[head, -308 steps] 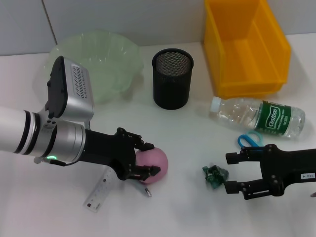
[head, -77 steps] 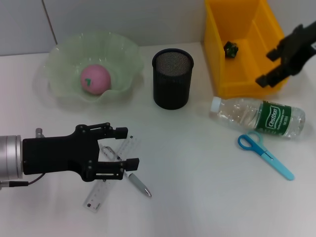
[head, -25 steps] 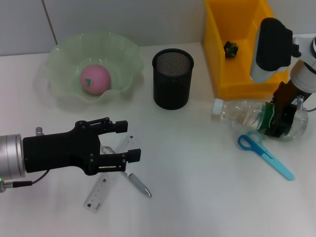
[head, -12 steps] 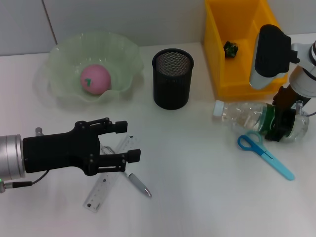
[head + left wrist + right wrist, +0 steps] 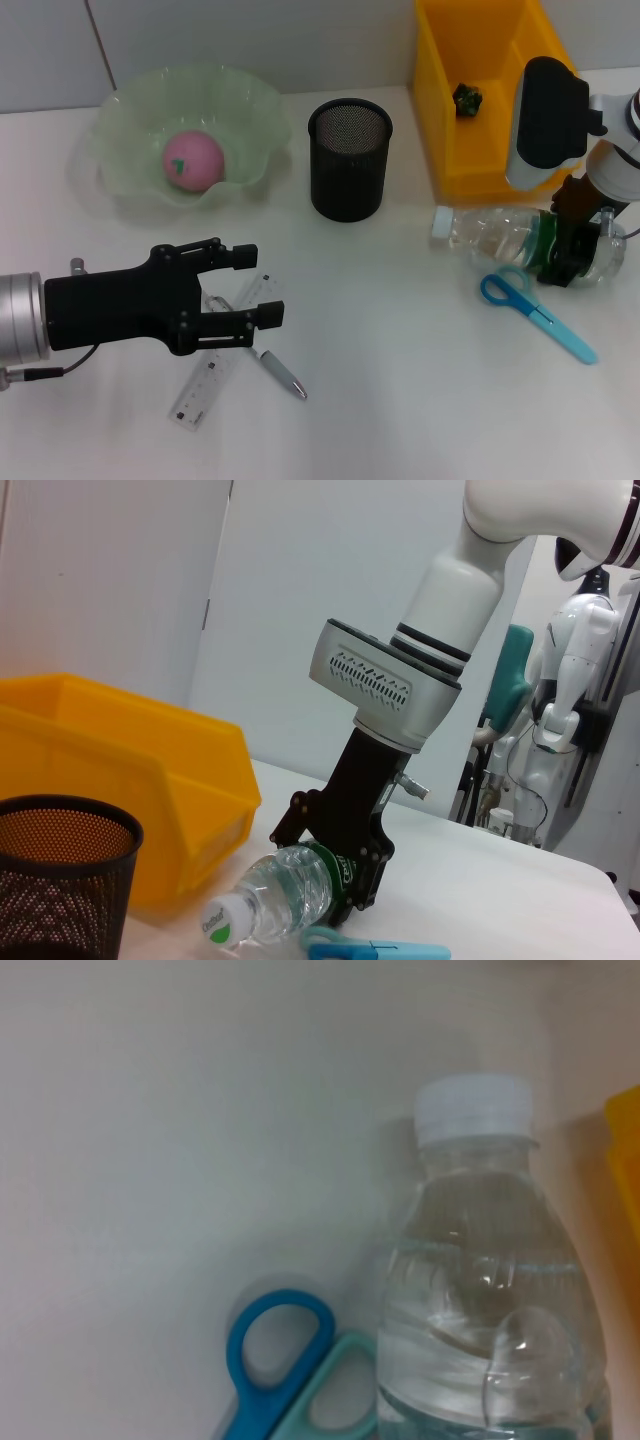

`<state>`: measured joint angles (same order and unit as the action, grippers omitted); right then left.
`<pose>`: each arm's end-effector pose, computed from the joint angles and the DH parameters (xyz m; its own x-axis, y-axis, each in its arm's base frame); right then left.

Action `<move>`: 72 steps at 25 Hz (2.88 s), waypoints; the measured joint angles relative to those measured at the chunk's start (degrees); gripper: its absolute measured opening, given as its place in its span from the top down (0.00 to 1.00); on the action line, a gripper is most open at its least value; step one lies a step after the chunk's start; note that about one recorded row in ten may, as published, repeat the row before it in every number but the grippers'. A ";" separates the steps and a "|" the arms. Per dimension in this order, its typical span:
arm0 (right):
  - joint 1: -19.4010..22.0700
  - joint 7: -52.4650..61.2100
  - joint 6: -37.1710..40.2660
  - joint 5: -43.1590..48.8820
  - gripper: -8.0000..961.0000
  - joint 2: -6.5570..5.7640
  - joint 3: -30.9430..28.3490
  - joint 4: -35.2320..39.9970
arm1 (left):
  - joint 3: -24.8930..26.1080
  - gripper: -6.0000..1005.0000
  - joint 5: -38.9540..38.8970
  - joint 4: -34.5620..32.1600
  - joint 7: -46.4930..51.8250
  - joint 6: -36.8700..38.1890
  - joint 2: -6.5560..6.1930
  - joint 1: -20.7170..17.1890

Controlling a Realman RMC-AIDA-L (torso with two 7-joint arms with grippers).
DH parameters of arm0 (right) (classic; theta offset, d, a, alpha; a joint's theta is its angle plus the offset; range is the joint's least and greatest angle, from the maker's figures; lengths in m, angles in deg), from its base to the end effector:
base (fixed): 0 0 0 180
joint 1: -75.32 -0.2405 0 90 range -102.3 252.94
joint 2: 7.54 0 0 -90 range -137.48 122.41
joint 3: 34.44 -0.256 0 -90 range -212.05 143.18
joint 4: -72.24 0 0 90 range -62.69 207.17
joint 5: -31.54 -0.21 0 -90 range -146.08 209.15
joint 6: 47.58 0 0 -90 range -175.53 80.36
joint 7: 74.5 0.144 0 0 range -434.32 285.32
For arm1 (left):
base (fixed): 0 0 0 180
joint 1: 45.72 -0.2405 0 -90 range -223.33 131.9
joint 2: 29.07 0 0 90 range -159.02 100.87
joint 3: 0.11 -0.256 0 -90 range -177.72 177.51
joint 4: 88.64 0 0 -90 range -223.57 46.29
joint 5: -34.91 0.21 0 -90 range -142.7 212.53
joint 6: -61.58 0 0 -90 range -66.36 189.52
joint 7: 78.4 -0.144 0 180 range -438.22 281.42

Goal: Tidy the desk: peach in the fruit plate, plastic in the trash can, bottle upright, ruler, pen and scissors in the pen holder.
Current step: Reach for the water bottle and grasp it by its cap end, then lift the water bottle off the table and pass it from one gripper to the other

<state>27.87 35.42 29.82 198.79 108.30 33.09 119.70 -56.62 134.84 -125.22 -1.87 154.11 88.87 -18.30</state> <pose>0.2510 0.4074 0.0173 0.7343 -0.3025 0.6077 -0.0987 -0.9333 -0.3453 -0.2397 0.3078 -0.0180 0.7874 0.2832 0.5475 0.3414 -0.9399 -0.0049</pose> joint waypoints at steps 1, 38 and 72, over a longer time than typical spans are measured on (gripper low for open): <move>0.00 -0.01 0.03 0.00 0.19 0.01 0.00 0.07 | 0.00 0.18 0.00 0.00 0.00 0.00 0.00 0.00; 7.06 -9.20 12.52 -20.58 0.18 1.24 -9.11 17.38 | 3.34 0.18 -0.17 0.10 -0.06 0.27 -0.28 -0.33; 12.68 -36.92 13.30 -71.92 0.18 3.29 -13.20 -8.54 | 15.49 0.18 -18.20 19.36 -8.81 10.78 0.70 3.73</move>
<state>40.55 -1.51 43.12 126.87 111.59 19.89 111.16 -41.13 116.64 -105.86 -10.68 164.89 89.56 -14.57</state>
